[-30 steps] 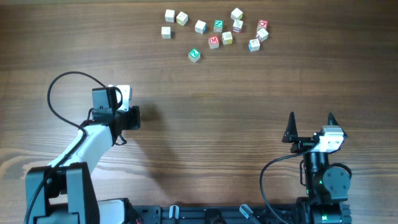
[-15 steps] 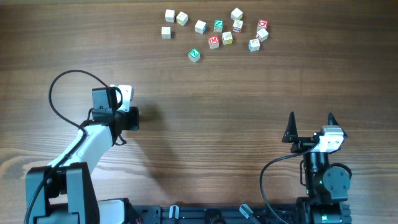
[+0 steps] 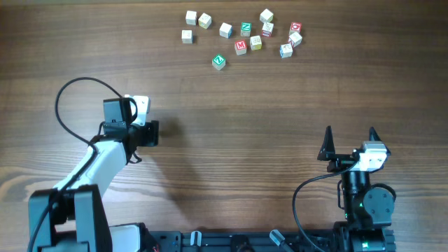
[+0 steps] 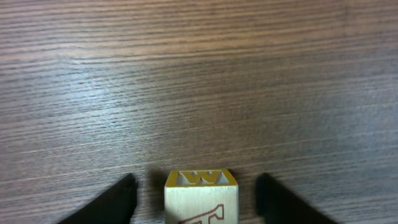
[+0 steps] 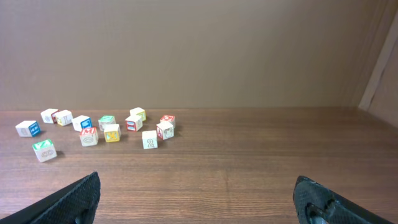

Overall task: Form a horizontal line
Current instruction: 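Lower the A block onto the table and open the left gripper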

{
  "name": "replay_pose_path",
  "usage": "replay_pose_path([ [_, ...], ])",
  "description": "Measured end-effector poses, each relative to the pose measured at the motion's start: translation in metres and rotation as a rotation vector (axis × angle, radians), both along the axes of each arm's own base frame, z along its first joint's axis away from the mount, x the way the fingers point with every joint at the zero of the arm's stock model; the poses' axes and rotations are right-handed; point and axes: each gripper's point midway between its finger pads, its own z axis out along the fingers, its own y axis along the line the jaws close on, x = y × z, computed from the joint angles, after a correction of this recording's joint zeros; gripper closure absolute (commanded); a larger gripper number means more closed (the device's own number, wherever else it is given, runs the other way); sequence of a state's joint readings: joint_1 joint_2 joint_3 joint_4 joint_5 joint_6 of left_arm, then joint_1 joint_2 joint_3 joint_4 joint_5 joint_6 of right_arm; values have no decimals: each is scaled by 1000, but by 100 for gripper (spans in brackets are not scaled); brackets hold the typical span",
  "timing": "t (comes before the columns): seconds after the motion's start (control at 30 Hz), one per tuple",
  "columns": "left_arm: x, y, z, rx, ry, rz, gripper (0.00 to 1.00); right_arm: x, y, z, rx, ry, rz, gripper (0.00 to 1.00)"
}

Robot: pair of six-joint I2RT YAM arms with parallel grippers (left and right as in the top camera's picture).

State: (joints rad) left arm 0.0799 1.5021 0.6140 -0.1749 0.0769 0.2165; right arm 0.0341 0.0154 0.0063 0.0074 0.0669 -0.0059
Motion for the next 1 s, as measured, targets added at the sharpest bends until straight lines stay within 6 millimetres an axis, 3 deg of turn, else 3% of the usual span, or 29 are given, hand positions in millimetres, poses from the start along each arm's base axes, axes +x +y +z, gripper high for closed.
replay_pose_path([
  [0.1,6,-1,18,2,-59,-10,0,0,0,0,0,0,0,0],
  [0.2,11,-6,43,-22,-140,-25,0,0,0,0,0,0,0,0],
  [0.37,16,-22,105,-92,-334,-74,0,0,0,0,0,0,0,0],
  [0.47,13,-30,143,-132,-448,-92,0,0,0,0,0,0,0,0],
  [0.6,4,-35,179,-156,-553,-96,0,0,0,0,0,0,0,0],
  [0.8,-19,-38,201,-203,-594,-66,0,0,0,0,0,0,0,0],
  [1.0,-32,-19,191,-164,-543,72,0,0,0,0,0,0,0,0],
])
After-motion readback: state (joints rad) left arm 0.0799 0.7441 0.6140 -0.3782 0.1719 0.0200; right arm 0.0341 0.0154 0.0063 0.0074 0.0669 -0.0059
